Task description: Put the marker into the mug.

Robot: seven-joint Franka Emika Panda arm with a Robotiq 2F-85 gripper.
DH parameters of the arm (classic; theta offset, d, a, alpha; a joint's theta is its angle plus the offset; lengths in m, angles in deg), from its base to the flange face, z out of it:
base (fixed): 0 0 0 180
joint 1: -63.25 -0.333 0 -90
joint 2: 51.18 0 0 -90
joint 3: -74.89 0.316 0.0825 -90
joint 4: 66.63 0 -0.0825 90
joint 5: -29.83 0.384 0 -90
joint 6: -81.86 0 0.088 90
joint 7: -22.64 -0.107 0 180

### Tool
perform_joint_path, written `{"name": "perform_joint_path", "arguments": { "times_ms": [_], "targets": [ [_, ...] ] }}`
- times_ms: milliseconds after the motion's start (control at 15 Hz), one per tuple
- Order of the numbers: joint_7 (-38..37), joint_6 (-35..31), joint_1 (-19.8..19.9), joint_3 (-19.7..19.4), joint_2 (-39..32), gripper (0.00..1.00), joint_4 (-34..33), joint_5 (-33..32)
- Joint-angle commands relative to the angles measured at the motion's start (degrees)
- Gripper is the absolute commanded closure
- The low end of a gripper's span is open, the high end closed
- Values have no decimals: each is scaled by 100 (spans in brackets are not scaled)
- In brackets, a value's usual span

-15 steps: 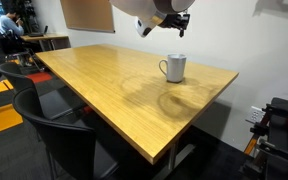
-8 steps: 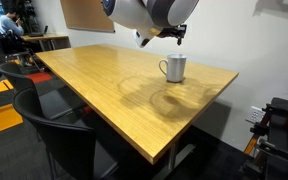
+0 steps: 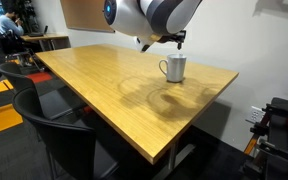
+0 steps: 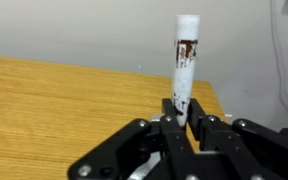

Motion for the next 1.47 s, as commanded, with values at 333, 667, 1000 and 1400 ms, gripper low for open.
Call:
{"name": "perform_joint_path", "arguments": {
  "times_ms": [333, 667, 1000, 1400],
  "targets": [
    [4, -249, 76, -18, -85, 95, -181, -154],
    [52, -177, 84, -21, -66, 41, -282, -101],
    [110, -82, 83, 13, 27, 4, -357, 69],
    [348, -121, 117, 153, 723, 0, -6, 565]
  ]
}}
